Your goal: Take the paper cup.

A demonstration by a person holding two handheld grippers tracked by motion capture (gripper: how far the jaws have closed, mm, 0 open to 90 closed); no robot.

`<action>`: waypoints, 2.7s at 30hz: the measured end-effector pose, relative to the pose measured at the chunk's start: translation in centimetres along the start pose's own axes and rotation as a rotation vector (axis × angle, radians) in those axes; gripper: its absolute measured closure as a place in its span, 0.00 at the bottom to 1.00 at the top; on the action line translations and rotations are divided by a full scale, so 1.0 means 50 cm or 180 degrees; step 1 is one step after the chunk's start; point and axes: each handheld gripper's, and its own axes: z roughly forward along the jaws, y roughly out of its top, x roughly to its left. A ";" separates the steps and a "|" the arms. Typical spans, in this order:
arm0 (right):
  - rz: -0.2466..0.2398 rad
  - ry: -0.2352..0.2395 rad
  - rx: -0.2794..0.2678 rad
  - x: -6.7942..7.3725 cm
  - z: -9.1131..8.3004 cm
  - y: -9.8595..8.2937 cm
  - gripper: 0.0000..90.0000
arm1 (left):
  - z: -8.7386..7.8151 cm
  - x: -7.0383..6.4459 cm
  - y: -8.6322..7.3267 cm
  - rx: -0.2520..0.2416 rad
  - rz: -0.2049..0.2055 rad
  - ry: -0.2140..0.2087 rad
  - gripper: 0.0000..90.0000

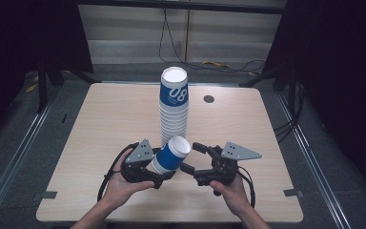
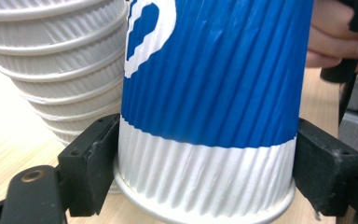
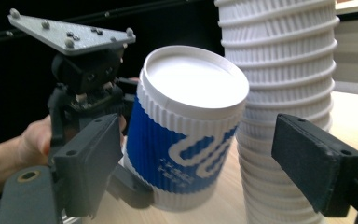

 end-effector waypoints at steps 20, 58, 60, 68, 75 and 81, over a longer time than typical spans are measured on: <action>-0.0316 0.0023 0.0626 -0.013 -0.005 -0.004 0.17 | 0.010 0.005 -0.015 0.0372 0.0029 -0.0200 0.20; -0.0934 0.0210 0.2446 -0.025 0.036 -0.026 0.19 | 0.053 -0.004 -0.030 0.1114 0.0445 -0.0451 0.20; -0.0947 0.0205 0.2459 -0.025 0.038 -0.025 0.18 | 0.055 -0.006 -0.029 0.1134 0.0480 -0.0486 0.20; -0.1023 0.0297 0.2540 -0.019 0.053 -0.019 0.18 | 0.064 -0.011 -0.032 0.1237 0.0522 -0.0480 0.20; -0.1033 0.0398 0.2561 -0.020 0.061 -0.012 0.22 | 0.069 -0.026 -0.035 0.1322 0.0644 -0.0468 0.20; -0.1108 0.0581 0.2675 -0.009 0.070 -0.015 0.28 | 0.071 -0.036 -0.030 0.1418 0.0759 -0.0514 0.20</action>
